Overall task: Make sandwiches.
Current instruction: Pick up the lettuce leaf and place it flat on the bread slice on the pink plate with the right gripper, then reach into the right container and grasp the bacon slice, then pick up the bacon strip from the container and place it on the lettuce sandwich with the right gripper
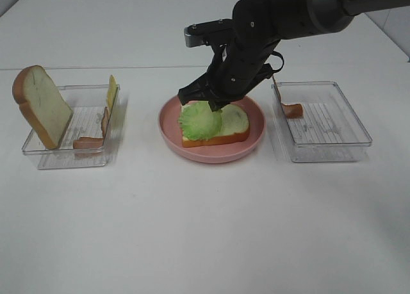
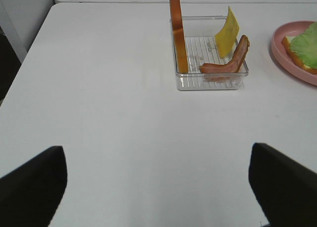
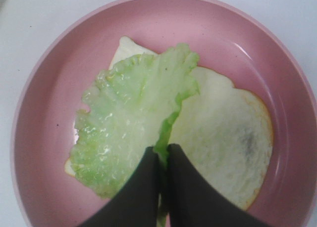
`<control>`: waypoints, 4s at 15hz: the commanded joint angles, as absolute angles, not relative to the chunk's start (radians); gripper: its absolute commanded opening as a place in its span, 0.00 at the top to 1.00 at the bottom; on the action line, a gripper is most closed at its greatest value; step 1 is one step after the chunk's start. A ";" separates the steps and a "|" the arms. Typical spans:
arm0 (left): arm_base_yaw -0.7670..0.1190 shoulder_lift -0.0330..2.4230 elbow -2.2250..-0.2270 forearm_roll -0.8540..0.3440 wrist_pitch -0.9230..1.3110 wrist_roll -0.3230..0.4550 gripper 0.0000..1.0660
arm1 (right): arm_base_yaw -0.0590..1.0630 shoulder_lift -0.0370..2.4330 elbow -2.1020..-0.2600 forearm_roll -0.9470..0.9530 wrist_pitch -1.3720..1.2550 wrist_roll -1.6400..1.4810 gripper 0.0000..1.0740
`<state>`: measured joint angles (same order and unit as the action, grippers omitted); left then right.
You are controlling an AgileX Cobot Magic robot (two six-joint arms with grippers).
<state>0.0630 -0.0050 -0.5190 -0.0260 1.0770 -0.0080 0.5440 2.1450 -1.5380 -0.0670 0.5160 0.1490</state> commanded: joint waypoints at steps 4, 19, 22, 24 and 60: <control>0.063 -0.021 -0.518 -0.033 1.073 -0.006 0.15 | 0.542 2.146 -1.540 -0.198 0.498 0.161 0.14; 0.063 -0.021 -0.518 -0.033 1.073 -0.006 0.15 | 0.452 1.860 -1.543 -0.341 0.655 0.218 0.07; 0.063 -0.021 -0.518 -0.033 1.073 -0.006 0.15 | 0.347 1.888 -1.553 -0.245 0.644 0.210 0.07; 0.063 -0.021 -0.518 -0.033 1.073 -0.006 0.15 | 0.329 1.933 -1.575 -0.231 0.648 0.203 0.08; 0.063 -0.021 -0.518 -0.033 1.073 -0.006 0.15 | 0.333 2.045 -1.877 -0.203 0.977 0.123 1.00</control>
